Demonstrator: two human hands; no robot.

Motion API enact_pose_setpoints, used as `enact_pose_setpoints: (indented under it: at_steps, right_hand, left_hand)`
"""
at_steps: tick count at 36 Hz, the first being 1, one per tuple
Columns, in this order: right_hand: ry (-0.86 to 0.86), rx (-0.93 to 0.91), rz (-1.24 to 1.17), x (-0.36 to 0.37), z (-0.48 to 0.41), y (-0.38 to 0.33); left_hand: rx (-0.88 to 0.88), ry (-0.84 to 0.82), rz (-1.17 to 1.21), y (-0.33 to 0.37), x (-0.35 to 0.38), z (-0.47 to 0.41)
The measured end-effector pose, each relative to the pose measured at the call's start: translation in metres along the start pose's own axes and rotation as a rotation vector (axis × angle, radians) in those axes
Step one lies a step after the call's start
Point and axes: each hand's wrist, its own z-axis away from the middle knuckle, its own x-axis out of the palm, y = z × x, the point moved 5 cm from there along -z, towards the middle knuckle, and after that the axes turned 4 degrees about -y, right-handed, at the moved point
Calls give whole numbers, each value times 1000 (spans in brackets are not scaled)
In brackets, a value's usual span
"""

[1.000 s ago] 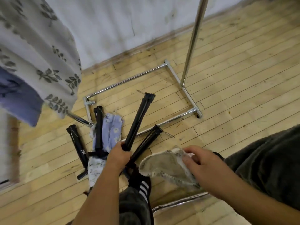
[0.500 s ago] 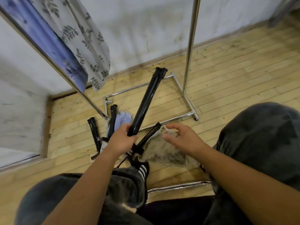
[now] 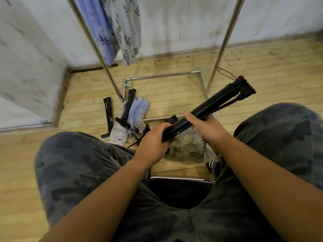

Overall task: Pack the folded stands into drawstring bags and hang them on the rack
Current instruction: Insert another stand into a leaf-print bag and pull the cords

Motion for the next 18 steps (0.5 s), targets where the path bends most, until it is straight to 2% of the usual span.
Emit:
enact_pose_setpoints:
  at_steps: [5,10,12,15,18]
  right_hand:
    - [57,16,-58,-7,-2,-3]
    - [64,9,-103,-9,-4,-4]
    - [69,0,-137,-8,-5,-5]
    - [63,-8,-168,-5,-7,-5]
    - [54,-4,-192,-2,-7,-7]
  left_hand:
    - [-38,42,-30,-10,-8,-8]
    - [-325,103,94,-38,-12,-10]
    - [-479,67,197,-53,-8,-8]
    - [-683,-78,358,-68,3,-6]
    - [-744,-201,462,-64,11,-4]
